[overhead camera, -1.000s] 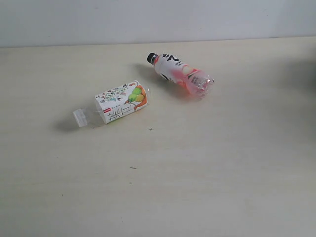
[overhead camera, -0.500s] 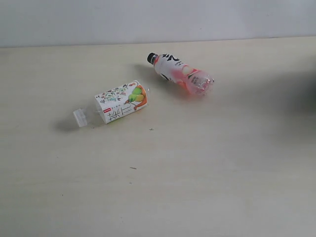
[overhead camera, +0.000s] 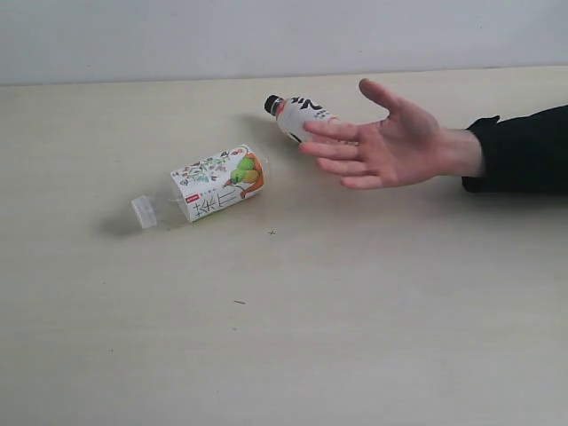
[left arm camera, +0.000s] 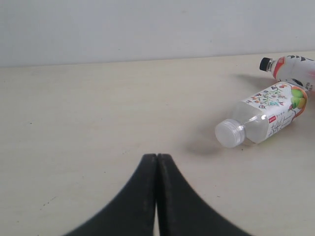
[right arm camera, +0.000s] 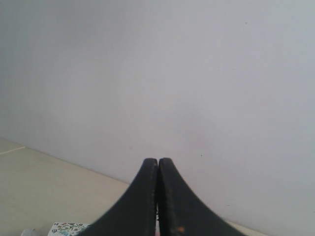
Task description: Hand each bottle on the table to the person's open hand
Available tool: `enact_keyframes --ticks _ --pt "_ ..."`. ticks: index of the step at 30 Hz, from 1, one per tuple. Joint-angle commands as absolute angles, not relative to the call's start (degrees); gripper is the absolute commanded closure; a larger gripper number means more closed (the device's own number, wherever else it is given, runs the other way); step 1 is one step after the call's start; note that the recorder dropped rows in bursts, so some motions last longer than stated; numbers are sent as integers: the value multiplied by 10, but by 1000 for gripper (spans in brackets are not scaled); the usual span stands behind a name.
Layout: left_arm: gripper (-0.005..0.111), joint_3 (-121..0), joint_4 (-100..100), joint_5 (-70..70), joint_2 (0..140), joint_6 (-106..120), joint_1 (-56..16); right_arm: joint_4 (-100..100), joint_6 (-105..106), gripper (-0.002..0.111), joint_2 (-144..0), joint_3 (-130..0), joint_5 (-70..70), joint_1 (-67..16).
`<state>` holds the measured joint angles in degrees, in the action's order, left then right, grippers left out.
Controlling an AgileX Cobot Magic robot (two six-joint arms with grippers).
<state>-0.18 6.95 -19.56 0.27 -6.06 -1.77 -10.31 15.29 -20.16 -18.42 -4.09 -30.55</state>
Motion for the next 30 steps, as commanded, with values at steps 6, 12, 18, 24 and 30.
enact_keyframes --ticks 6,12,18,24,30 --pt "104 0 72 -191 0 -63 -16 -103 154 108 -198 -181 -45 -307" --pt "104 0 72 -191 0 -63 -16 -103 180 108 -201 -181 -44 -307" --pt "104 0 72 -191 0 -63 -16 -103 189 108 -217 -181 -46 -307" --pt "104 0 72 -191 0 -63 -16 -103 191 108 -240 -181 -65 -307" --pt "104 0 72 -191 0 -63 -16 -105 194 108 -308 -193 -92 -307"
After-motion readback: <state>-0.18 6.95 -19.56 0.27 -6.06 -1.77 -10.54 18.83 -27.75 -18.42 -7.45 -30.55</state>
